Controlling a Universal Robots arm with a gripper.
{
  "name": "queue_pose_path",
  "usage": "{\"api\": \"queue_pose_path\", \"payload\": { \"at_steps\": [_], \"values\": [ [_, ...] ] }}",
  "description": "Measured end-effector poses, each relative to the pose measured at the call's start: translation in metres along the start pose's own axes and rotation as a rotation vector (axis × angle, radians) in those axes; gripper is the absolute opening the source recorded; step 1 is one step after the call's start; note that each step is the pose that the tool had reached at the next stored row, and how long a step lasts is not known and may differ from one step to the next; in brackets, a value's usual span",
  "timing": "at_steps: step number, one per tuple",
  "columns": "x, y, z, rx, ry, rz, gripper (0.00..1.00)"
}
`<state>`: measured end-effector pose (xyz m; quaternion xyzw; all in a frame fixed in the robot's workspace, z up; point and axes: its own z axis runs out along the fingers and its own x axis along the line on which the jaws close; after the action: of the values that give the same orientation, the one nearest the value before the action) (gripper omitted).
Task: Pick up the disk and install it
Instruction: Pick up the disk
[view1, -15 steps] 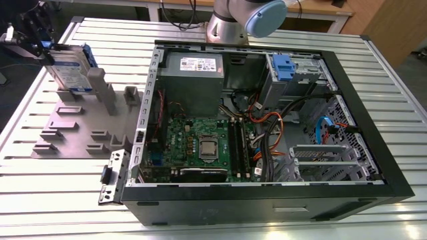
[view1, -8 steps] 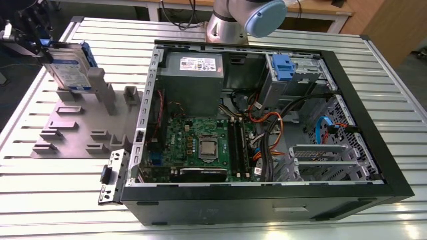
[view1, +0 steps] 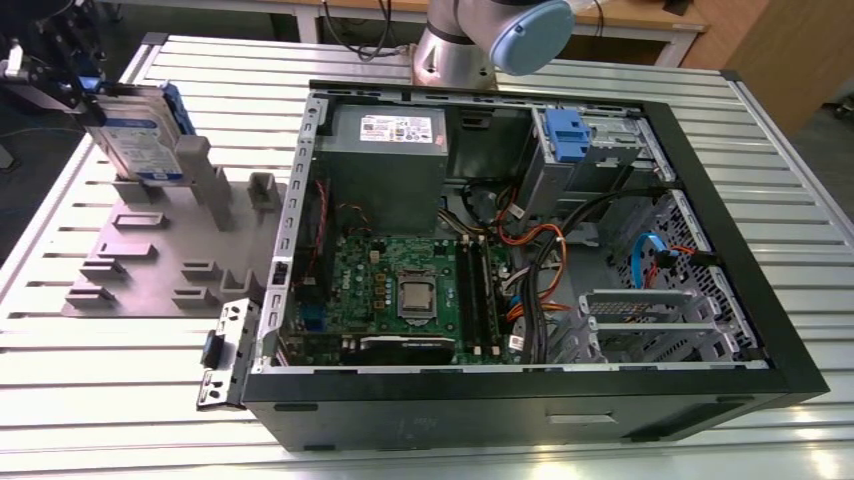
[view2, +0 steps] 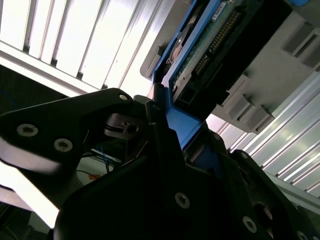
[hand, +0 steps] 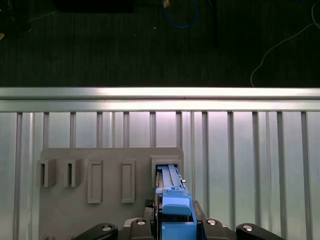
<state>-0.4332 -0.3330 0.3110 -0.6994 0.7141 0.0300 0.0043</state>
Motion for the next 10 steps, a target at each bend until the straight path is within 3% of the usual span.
{"api": "queue_pose_path", "payload": {
  "at_steps": [10],
  "values": [
    [-0.0002, 0.0001, -0.0033, 0.0, 0.0, 0.0, 0.36]
  ]
}}
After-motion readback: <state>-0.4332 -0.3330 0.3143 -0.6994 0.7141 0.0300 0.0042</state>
